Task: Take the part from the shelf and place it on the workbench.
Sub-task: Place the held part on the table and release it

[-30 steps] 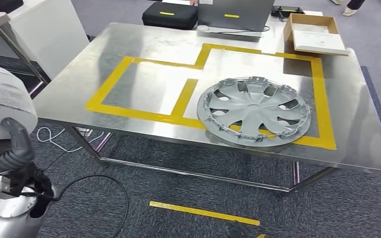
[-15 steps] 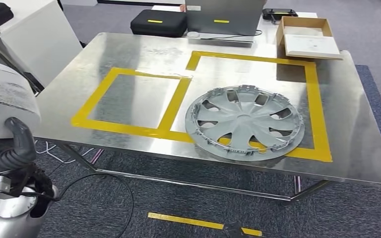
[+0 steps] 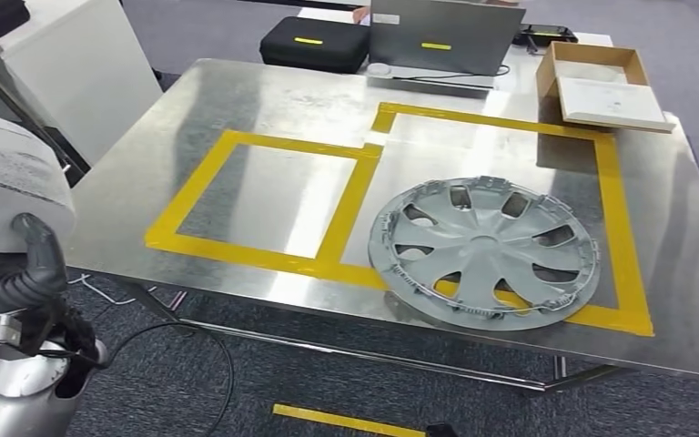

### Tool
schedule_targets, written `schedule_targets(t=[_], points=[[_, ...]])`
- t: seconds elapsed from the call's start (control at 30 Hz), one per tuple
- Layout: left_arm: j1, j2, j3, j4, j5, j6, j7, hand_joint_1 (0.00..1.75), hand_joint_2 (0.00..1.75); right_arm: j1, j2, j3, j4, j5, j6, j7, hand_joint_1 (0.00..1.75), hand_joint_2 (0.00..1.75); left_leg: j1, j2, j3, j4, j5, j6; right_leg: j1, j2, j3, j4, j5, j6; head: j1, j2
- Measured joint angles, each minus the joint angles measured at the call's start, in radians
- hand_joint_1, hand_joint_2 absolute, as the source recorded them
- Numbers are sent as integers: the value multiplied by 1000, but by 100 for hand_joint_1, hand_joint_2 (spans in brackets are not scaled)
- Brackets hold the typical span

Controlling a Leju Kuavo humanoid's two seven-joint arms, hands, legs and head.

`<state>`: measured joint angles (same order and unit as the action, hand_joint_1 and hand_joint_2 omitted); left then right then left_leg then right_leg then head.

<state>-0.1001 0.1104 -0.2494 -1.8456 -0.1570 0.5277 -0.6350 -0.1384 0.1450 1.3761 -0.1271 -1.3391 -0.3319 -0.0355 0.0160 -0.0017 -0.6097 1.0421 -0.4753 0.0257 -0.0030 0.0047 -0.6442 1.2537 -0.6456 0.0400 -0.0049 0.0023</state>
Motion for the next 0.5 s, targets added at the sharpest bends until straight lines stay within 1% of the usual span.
schedule_targets(t=[0.03,0.07,0.1,0.13,0.17,0.2,0.23,0.3,0.33,0.37,0.4,0.43,0.5], points=[[7,2,4,0,6,-8,5,175,175,4,-1,-3,1,-6,-8,8,0,0,-1,0,5,0,-5,0,0,0,-37,36,-12,0,1,0],[14,5,8,0,19,-22,13,175,175,8,-2,-6,2,-11,-15,14,0,0,-2,0,12,0,-12,0,0,0,-58,39,-3,-2,1,0],[21,9,14,0,37,-43,25,175,175,10,-2,-9,2,-16,-19,19,0,0,-3,-1,22,0,-19,0,1,0,-60,7,32,-6,2,0],[27,14,22,0,62,-73,39,175,175,12,-3,-12,3,-21,-21,22,0,0,-4,-1,34,0,-27,-1,2,0,-48,-53,87,-13,2,0],[32,19,32,1,89,-106,52,175,175,13,-4,-15,3,-26,-21,26,0,0,-4,-1,44,-2,-34,-3,5,0,-30,-114,134,-20,2,0],[37,25,44,2,113,-140,62,175,175,14,-4,-18,4,-30,-21,28,0,0,-5,-1,51,-3,-39,-6,8,1,-17,-168,160,-27,2,0],[43,31,58,4,133,-172,69,175,175,14,-5,-20,5,-33,-22,31,0,0,-4,-1,53,-4,-43,-11,11,1,-6,-201,174,-32,2,0],[56,41,87,9,154,-212,72,175,175,18,-6,-24,6,-38,-23,33,0,0,-5,-1,56,-1,-44,-23,15,3,3,-219,172,-40,2,0],[61,44,100,11,158,-221,72,175,175,19,-6,-26,6,-39,-23,34,0,0,-5,-1,58,3,-46,-29,12,3,13,-223,181,-44,1,0],[64,47,109,12,160,-226,71,175,175,21,-6,-27,7,-39,-24,35,0,0,-5,-1,59,13,-51,-34,9,3,21,-228,183,-47,0,0],[65,50,118,12,161,-228,71,175,175,20,-6,-28,7,-40,-24,35,0,0,-5,-1,52,33,-65,-38,7,3,29,-231,183,-51,-2,0],[66,53,125,13,163,-229,71,175,175,19,-6,-29,7,-40,-25,35,0,0,-4,-1,34,73,-89,-43,4,3,35,-235,182,-54,-3,0],[70,57,134,16,163,-231,71,175,175,17,-6,-29,7,-40,-25,34,0,0,-3,-1,-28,189,-146,-51,6,3,39,-235,177,-60,-5,0]])
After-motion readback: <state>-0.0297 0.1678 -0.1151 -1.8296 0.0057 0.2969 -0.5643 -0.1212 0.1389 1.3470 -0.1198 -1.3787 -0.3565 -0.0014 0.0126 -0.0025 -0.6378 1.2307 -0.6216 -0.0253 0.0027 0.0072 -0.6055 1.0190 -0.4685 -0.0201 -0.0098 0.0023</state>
